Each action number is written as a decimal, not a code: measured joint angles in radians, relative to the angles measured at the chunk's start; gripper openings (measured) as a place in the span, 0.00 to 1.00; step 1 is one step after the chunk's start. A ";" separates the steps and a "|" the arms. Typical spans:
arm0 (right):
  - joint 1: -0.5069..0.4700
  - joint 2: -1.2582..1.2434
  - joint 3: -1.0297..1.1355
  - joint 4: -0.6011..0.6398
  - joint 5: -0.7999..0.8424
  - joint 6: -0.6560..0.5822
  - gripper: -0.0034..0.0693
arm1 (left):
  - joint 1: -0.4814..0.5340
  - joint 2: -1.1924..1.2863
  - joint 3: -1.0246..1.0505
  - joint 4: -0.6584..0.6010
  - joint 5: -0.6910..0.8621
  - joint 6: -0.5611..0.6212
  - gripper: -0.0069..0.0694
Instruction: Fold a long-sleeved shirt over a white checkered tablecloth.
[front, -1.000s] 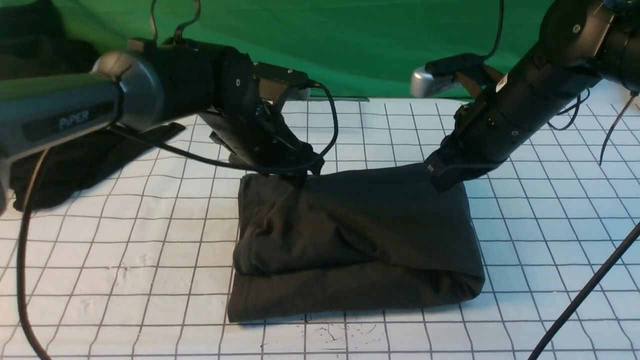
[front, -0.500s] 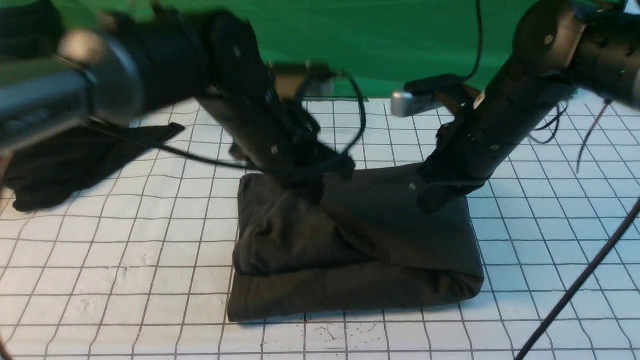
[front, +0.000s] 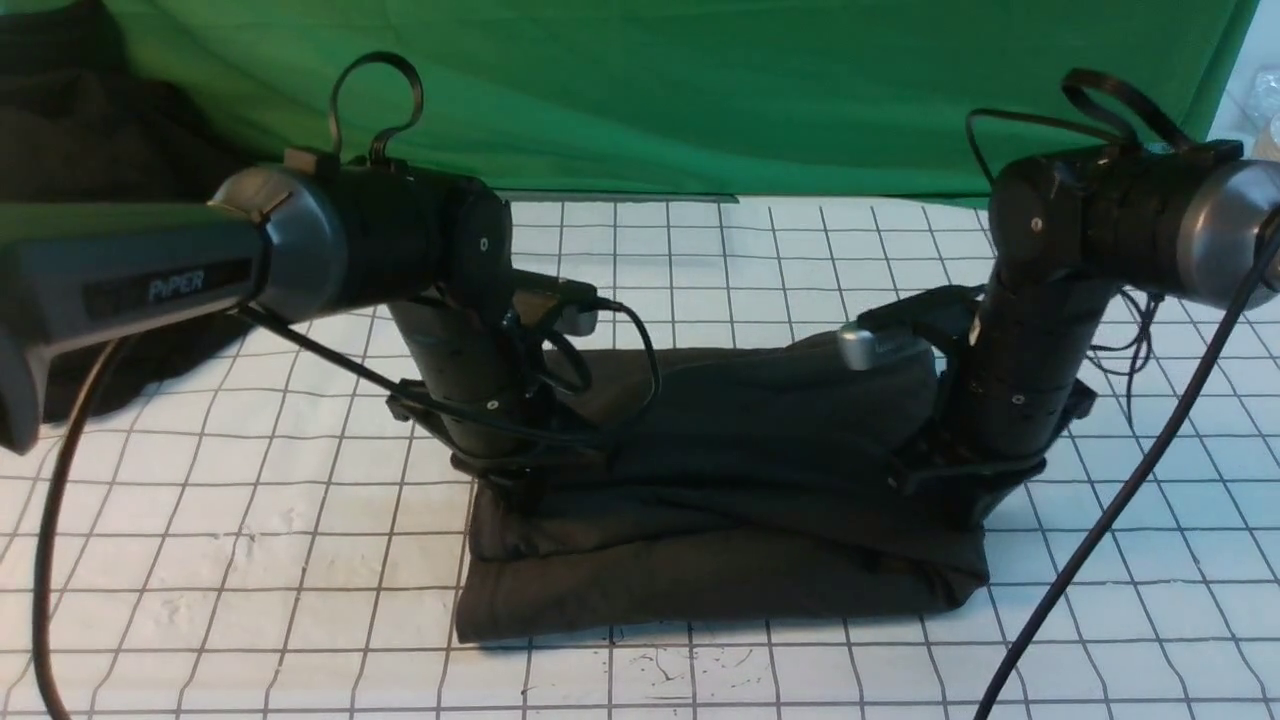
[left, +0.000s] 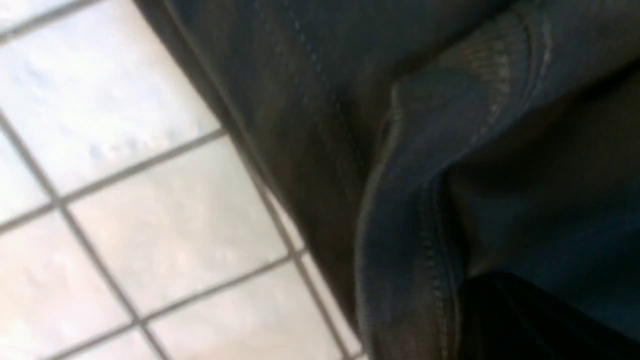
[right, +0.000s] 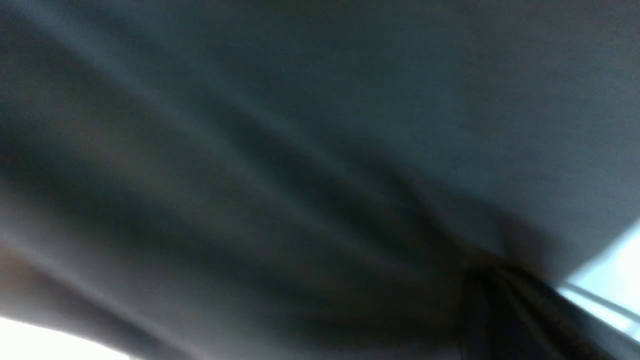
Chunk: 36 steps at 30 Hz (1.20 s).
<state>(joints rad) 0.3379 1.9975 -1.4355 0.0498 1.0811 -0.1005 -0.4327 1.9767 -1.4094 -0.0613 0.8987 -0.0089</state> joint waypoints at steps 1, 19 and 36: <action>-0.004 -0.013 0.004 -0.006 0.003 0.000 0.04 | 0.000 -0.014 -0.005 0.002 0.023 0.002 0.09; 0.002 -0.063 0.037 0.243 0.024 -0.166 0.04 | -0.009 -0.003 0.071 -0.165 0.020 0.094 0.09; -0.001 -0.235 0.115 0.031 -0.037 -0.027 0.04 | -0.006 -0.241 -0.010 0.106 0.055 0.009 0.09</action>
<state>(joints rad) 0.3370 1.7625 -1.3208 0.0809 1.0441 -0.1279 -0.4391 1.7356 -1.4194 0.0447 0.9540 0.0000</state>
